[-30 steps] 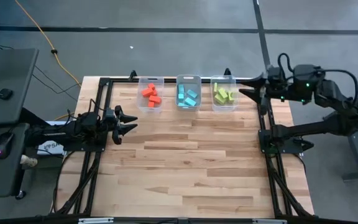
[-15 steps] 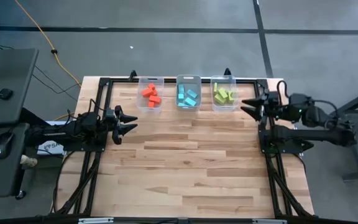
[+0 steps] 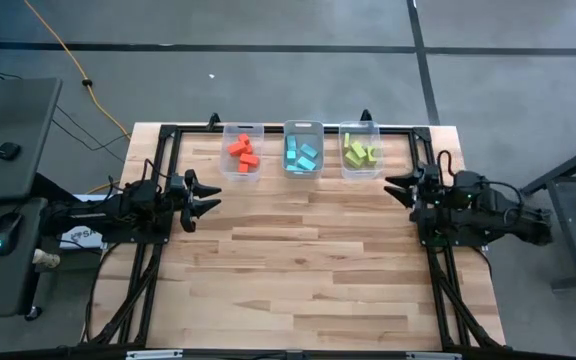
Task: Sort & place blocks by color
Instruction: Return to Home Position
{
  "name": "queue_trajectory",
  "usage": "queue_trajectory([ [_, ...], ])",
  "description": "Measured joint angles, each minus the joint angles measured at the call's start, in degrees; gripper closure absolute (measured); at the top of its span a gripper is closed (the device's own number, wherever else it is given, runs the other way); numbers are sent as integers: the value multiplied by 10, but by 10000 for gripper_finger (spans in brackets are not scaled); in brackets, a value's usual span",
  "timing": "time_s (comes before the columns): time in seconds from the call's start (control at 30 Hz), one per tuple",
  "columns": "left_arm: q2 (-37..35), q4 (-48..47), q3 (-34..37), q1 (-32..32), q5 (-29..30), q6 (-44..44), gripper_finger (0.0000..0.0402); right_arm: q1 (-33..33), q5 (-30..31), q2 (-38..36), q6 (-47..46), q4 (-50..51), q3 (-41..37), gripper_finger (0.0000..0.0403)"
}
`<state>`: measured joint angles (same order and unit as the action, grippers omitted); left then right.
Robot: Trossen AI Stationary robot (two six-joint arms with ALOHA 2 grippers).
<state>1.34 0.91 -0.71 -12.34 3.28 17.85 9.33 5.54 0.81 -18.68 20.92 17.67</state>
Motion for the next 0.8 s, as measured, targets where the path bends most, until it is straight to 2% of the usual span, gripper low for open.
queue_trajectory([
  [0.33,0,0,0,0,0,0,239,0,-49,-6,2,-88,-90,252],
  [0.5,0,0,0,0,-1,0,239,0,-54,-6,-25,-135,-141,252],
  [0.8,0,0,0,0,-1,0,239,0,-58,-2,-36,-206,-166,252],
])
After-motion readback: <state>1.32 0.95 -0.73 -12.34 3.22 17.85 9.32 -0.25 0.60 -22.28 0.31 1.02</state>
